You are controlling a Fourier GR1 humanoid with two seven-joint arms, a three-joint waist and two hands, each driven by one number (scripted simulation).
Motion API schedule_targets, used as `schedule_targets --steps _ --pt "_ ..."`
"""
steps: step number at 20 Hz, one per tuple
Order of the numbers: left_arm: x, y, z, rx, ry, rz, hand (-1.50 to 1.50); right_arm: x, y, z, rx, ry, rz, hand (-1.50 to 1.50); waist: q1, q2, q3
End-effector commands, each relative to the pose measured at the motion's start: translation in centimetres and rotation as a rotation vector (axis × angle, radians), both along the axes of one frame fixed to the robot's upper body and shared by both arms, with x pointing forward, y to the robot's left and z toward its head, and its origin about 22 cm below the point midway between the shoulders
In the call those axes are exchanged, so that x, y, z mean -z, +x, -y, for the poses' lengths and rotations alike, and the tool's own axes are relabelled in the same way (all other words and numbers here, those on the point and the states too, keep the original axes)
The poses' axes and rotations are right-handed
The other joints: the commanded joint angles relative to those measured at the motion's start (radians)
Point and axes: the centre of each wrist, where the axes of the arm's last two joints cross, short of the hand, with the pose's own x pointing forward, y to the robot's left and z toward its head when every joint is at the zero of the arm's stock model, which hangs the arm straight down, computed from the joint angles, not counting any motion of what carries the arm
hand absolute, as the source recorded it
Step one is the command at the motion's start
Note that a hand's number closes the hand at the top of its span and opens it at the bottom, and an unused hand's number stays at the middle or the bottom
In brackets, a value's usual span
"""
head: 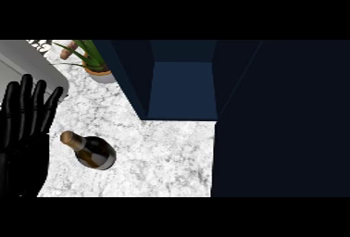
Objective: Pick up the wine, place it into the cabinet and close the cabinet
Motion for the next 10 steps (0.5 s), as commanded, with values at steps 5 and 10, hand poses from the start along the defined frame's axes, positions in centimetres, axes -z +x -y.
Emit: schedule_targets --steps 5,10 --pt "-1.7 0.2 -0.9 0.027 0.119 0.008 -1.50 0.2 -4.4 -1.8 0.008 0.029 -0.028 -1.50 -0.015 -0.006 0.008" --pt "-2.5 -0.9 -0.8 0.141 -0.061 -0.202 -1.50 -1.5 -6.8 -3.6 -0.231 0.154 -0.154 -1.50 -0.020 -0.010 0.008"
